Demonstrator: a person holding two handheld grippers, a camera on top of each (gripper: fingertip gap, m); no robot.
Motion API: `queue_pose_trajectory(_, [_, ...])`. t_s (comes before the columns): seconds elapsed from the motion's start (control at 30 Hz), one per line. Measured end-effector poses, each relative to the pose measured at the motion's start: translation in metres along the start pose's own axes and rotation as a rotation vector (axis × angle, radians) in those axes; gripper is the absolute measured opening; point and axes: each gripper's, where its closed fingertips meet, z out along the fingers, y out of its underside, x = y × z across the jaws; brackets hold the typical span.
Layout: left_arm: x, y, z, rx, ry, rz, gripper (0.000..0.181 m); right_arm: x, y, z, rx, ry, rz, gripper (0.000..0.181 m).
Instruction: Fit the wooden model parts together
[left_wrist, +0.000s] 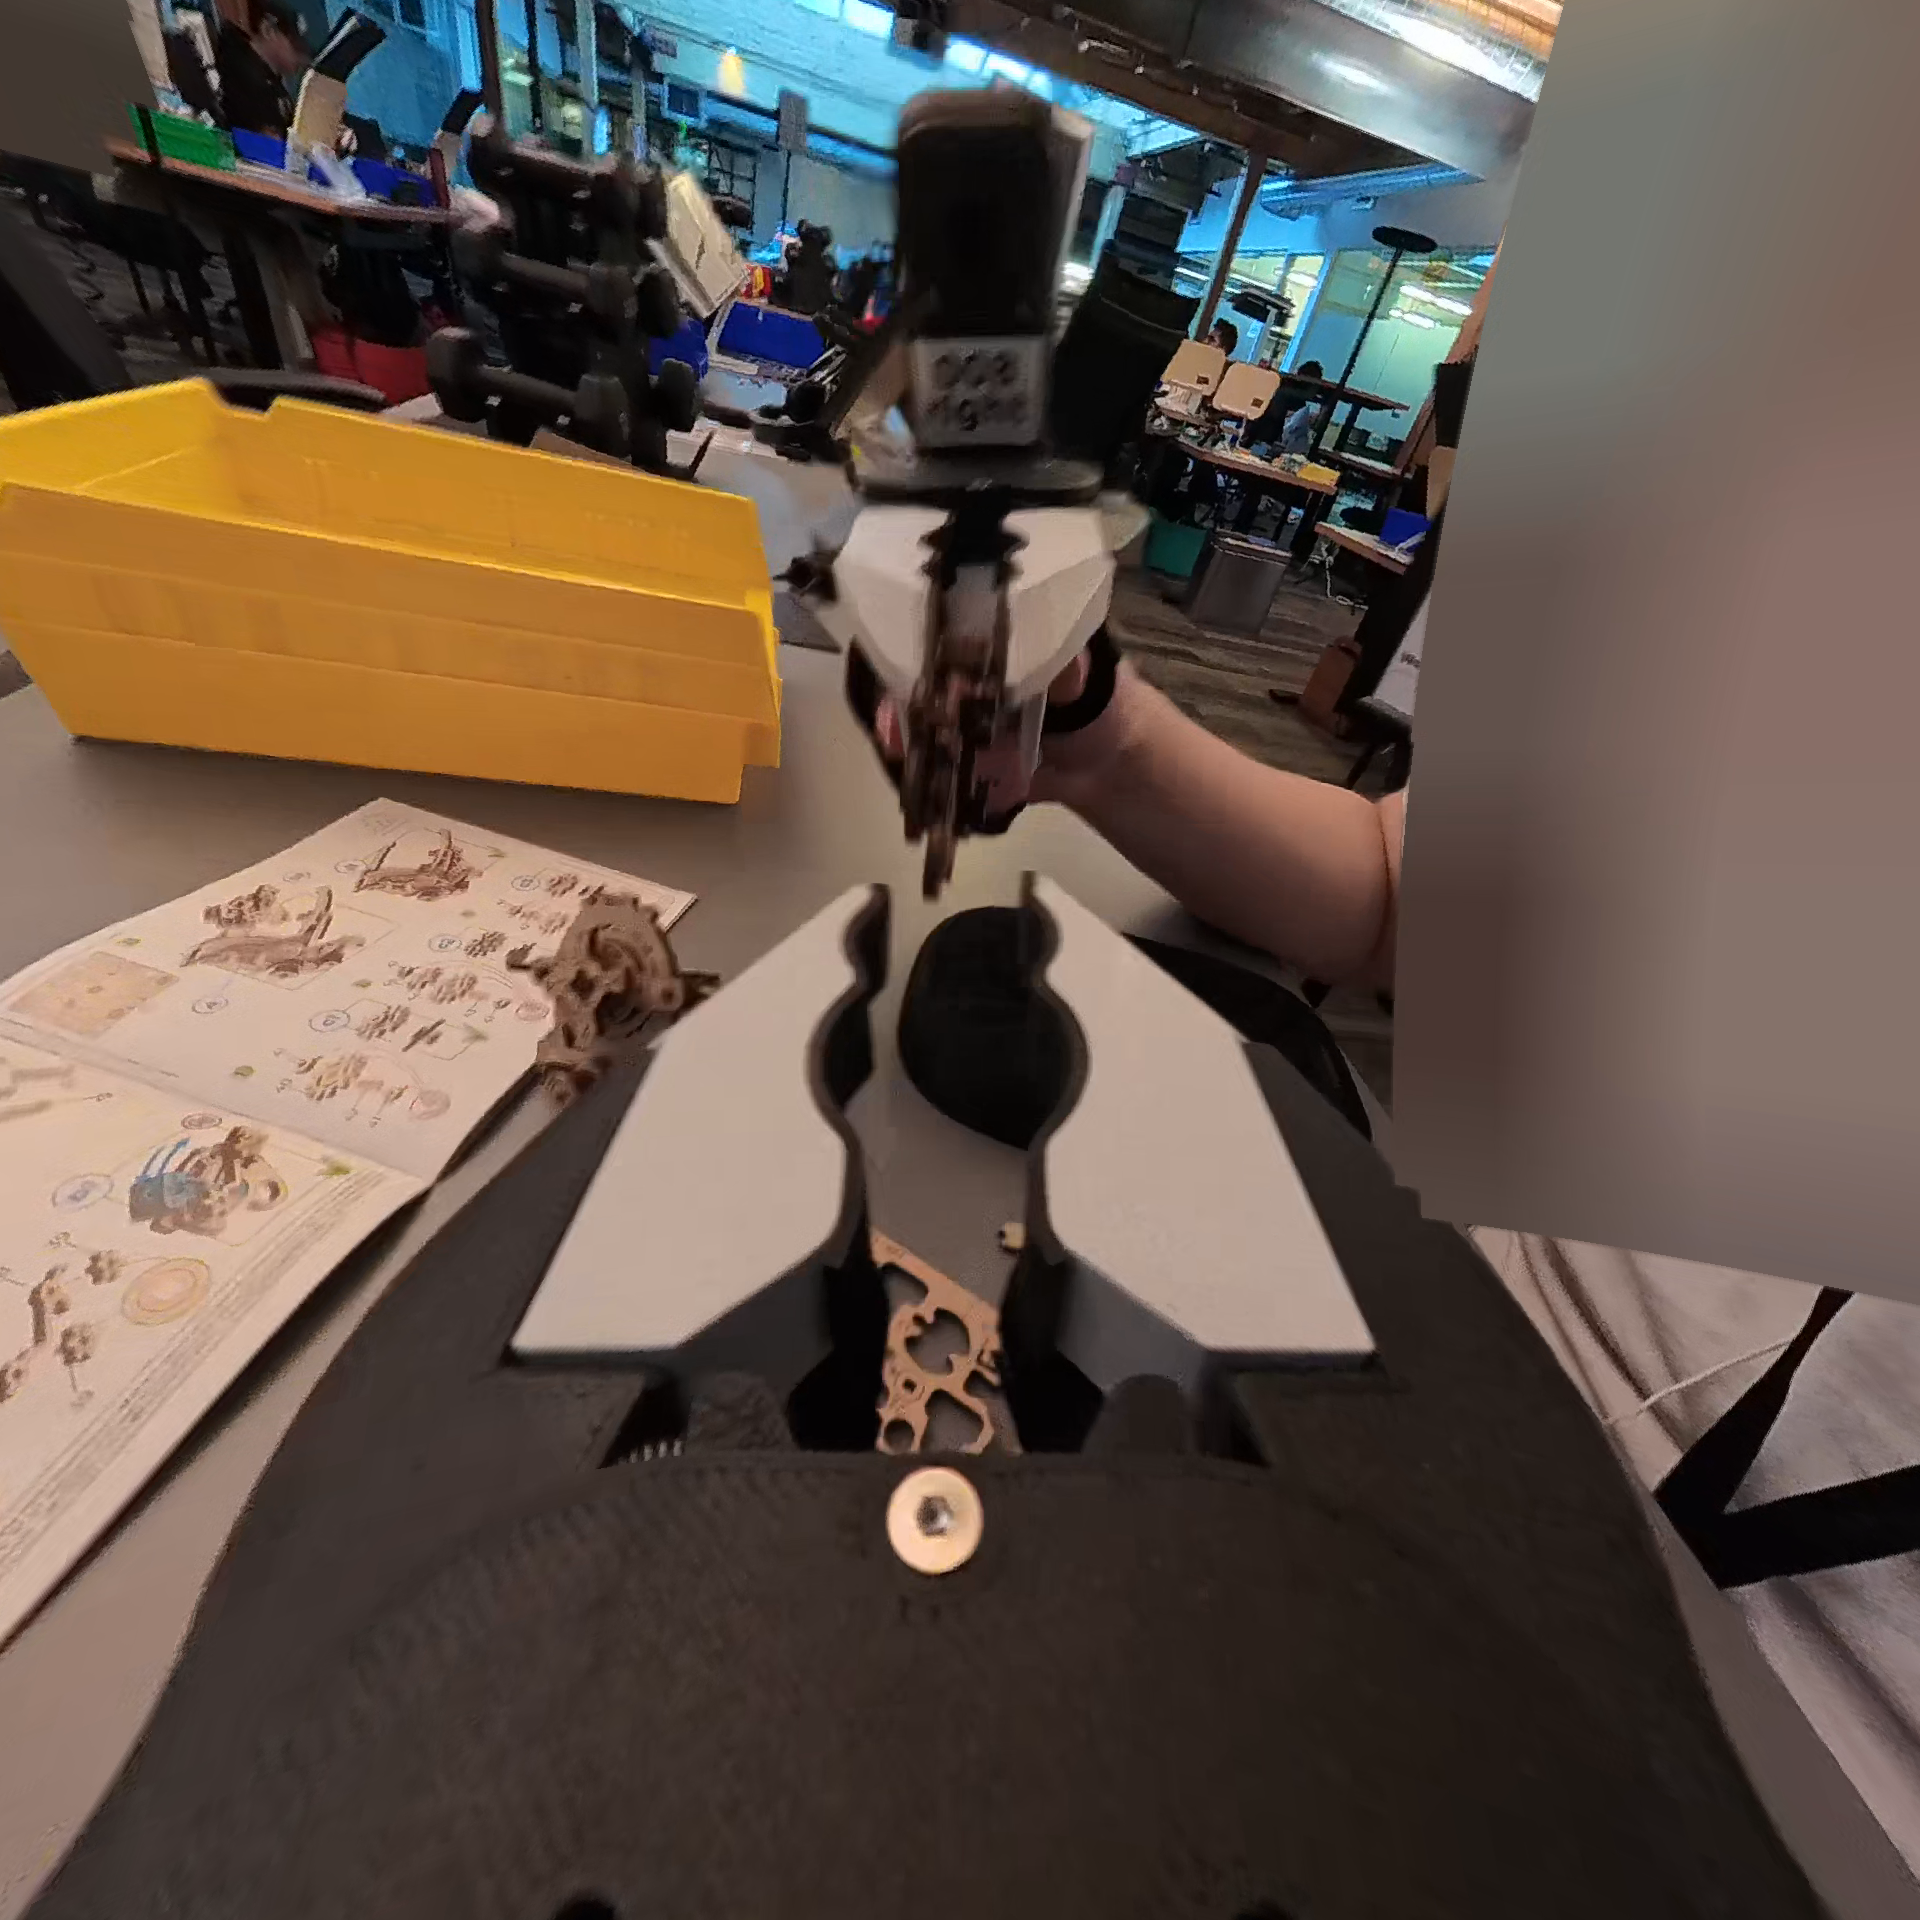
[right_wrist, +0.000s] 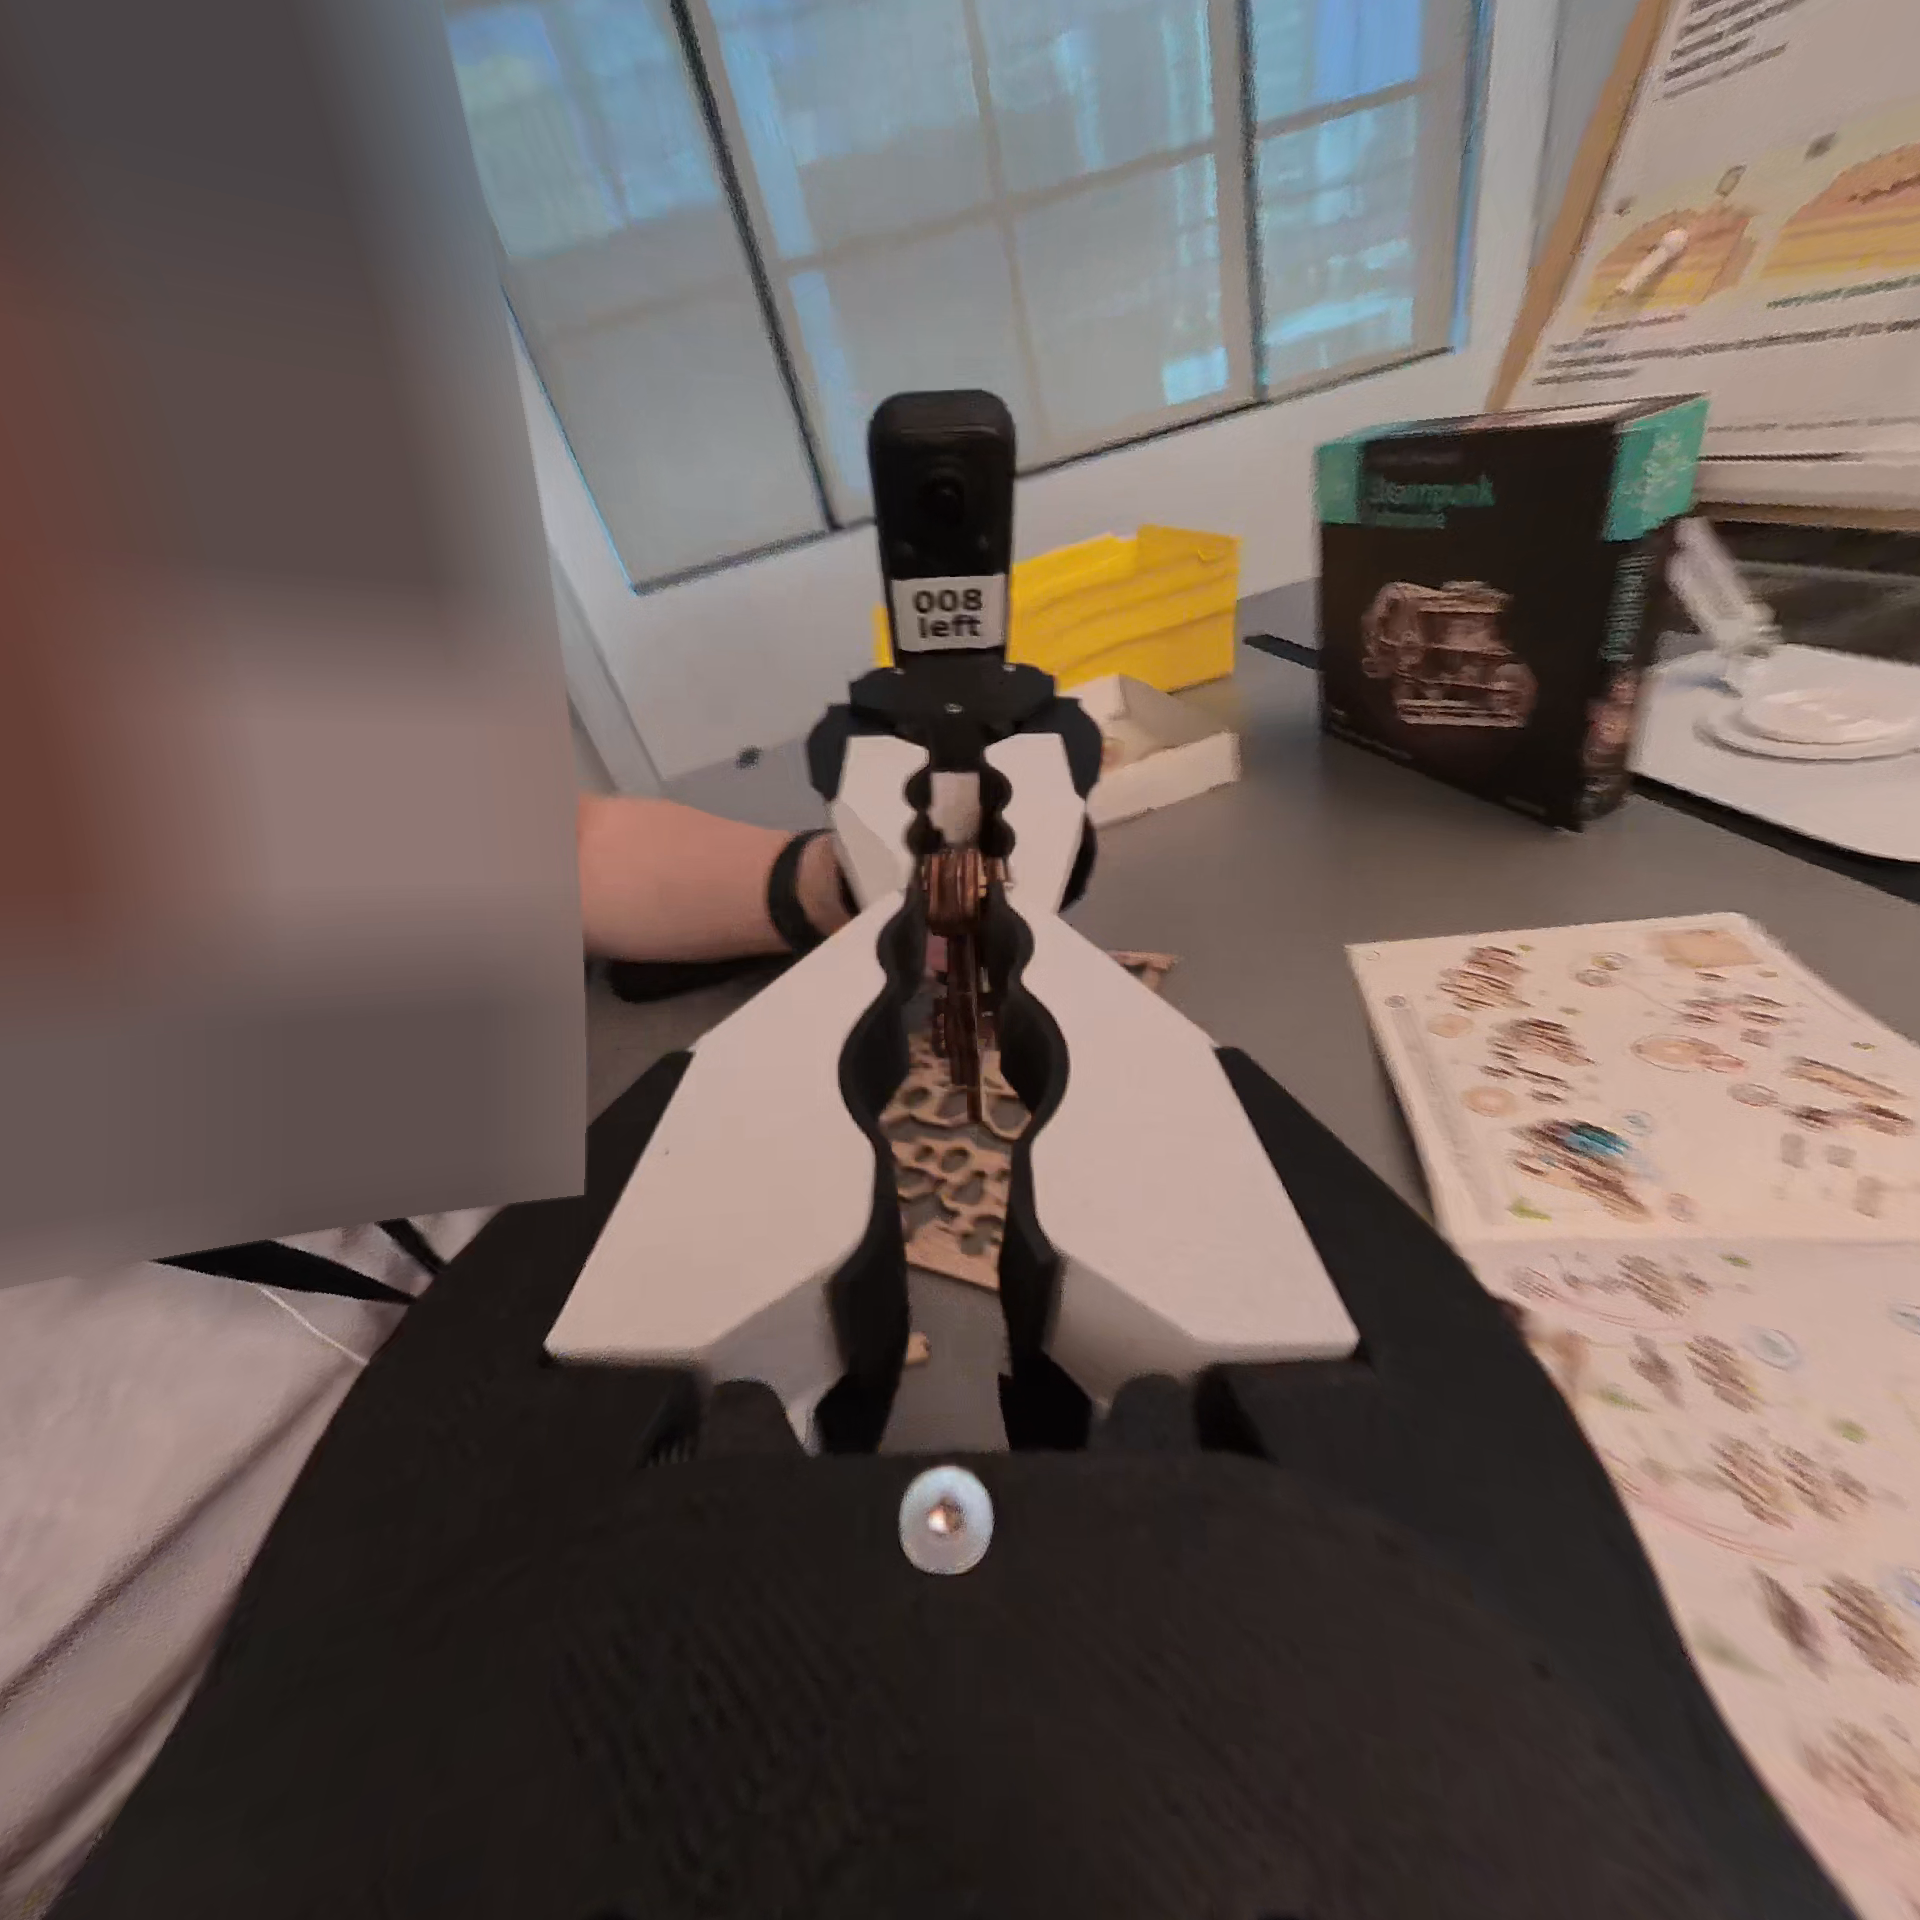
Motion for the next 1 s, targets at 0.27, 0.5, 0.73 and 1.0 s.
queue_pose_trajectory(0.27, [-0.041, 0.044, 0.003, -0.13, -0.015, -0.31, 0.028, 0.061, 0.055, -0.048, -0.393, 0.344, -0.065, 0.009])
queue_pose_trajectory(0.5, [-0.055, 0.064, 0.02, -0.18, -0.027, -0.493, 0.029, 0.075, 0.081, -0.041, -0.426, 0.322, 0.072, 0.009])
queue_pose_trajectory(0.73, [-0.073, 0.055, 0.013, -0.068, -0.004, -0.741, 0.0, 0.083, 0.088, -0.038, -0.348, 0.261, 0.256, 0.009])
queue_pose_trajectory(1.0, [-0.077, 0.079, 0.011, -0.298, -0.07, -0.827, 0.0, 0.088, 0.101, -0.033, -0.343, 0.24, 0.408, 0.009])
